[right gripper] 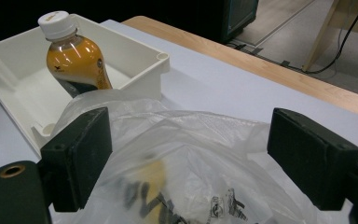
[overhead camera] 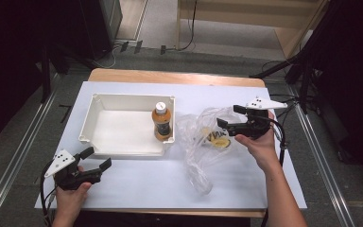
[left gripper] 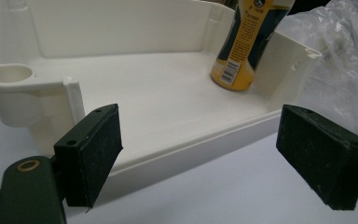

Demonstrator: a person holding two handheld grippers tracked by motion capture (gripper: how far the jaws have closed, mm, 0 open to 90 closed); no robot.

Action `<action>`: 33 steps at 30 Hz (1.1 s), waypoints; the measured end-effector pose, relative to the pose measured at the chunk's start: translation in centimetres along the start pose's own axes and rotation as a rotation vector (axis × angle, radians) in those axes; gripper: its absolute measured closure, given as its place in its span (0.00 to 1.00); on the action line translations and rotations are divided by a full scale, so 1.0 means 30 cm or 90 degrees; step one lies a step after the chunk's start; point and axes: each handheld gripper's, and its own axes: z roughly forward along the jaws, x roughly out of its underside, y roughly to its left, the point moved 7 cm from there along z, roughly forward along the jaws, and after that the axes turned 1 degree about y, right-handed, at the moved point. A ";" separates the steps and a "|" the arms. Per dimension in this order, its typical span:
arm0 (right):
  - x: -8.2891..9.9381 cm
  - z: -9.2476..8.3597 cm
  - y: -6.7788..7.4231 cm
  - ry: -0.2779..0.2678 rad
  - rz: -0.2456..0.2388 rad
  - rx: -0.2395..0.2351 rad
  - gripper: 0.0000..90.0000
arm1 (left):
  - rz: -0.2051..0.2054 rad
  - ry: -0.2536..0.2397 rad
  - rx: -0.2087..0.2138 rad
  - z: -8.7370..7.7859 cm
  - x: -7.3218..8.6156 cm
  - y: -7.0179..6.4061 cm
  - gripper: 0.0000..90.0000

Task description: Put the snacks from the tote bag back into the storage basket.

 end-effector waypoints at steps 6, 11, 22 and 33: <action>0.025 -0.025 -0.014 -0.001 0.004 0.009 0.16 | 0.001 0.000 0.000 0.000 0.000 -0.001 0.16; 0.057 -0.051 -0.040 -0.007 0.018 0.014 0.16 | 0.001 0.000 0.000 0.000 0.000 -0.001 0.16; 0.124 -0.104 -0.087 -0.014 0.037 0.028 0.17 | 0.000 0.000 -0.003 0.000 0.001 -0.002 0.16; 0.202 -0.137 -0.122 -0.005 0.047 0.051 0.17 | -0.002 -0.002 -0.003 0.001 0.000 -0.001 0.16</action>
